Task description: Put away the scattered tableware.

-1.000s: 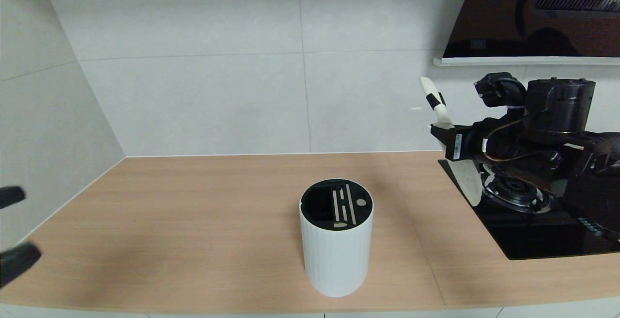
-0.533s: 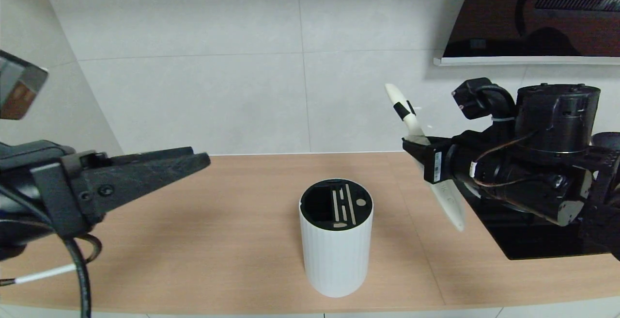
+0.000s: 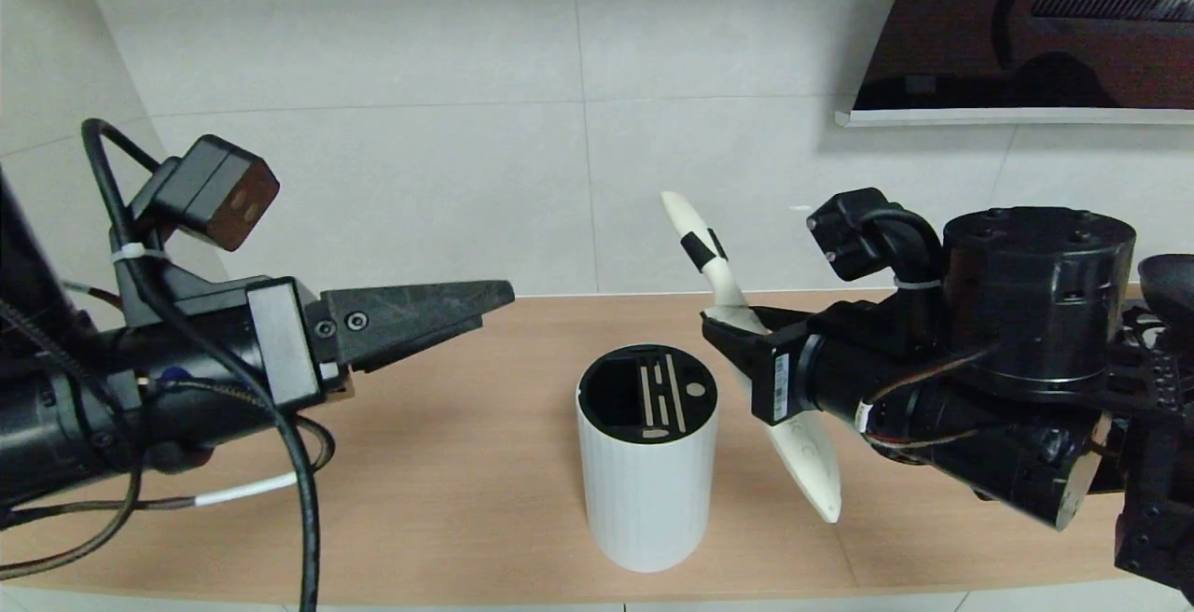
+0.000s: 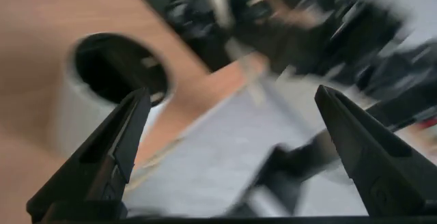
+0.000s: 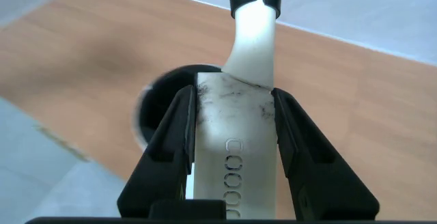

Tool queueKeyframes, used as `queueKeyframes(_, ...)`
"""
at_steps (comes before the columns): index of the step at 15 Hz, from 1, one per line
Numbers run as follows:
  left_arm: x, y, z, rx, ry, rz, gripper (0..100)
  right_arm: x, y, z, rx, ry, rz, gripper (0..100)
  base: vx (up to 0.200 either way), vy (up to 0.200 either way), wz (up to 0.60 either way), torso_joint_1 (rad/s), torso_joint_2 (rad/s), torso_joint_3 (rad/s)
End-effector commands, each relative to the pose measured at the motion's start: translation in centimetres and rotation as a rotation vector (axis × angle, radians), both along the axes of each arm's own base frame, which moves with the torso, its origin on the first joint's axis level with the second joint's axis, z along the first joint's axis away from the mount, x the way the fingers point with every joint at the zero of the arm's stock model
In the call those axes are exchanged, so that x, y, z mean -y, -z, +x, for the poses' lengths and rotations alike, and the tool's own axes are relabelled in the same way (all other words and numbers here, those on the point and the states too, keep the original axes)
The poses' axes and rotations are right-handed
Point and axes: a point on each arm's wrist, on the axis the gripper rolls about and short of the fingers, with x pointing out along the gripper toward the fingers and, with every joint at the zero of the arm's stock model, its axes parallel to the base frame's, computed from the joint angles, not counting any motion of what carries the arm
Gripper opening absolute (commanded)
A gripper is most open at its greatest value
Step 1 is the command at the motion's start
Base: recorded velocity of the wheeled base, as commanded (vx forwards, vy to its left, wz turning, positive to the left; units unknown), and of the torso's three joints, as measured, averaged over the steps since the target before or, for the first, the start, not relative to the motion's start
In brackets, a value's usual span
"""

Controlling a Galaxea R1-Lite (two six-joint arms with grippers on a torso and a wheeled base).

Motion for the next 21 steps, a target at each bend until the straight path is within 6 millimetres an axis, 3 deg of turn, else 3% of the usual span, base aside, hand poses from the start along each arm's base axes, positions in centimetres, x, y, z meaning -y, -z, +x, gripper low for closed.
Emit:
queueKeyframes(1,1.2,1.9,1.9,-0.074,0.0,-0.043,100,-1.0,0.3,-0.5,-0.002,-0.033,0.002,0,0.0,0.0,0.0,0.0,0.0,0.0)
queueKeyframes(4,3.5,3.3,3.7,-0.059,-0.077,-0.154,100,-2.1,0.8,-0.8,0.016,-0.05,0.022,0,0.0,0.0,0.0,0.0,0.0,0.0)
queueKeyframes(6,4.8,3.9,3.7,-0.065,-0.086,-0.15,100,-2.6,0.8,-1.5,0.017,-0.076,0.025,0,0.0,0.0,0.0,0.0,0.0,0.0)
queueKeyframes(11,5.1,4.1,3.6,-0.043,-0.092,-0.132,100,-4.9,0.8,-2.4,-0.034,-0.125,0.1,0,0.0,0.0,0.0,0.0,0.0,0.0)
queueKeyframes(14,5.8,5.0,3.6,-0.033,-0.1,-0.088,100,-5.3,0.9,-3.0,-0.04,-0.147,0.095,0,0.0,0.0,0.0,0.0,0.0,0.0)
queueKeyframes(21,6.1,5.1,3.6,-0.009,-0.11,-0.086,100,-6.4,1.7,-4.0,-0.07,-0.187,0.089,0,0.0,0.0,0.0,0.0,0.0,0.0)
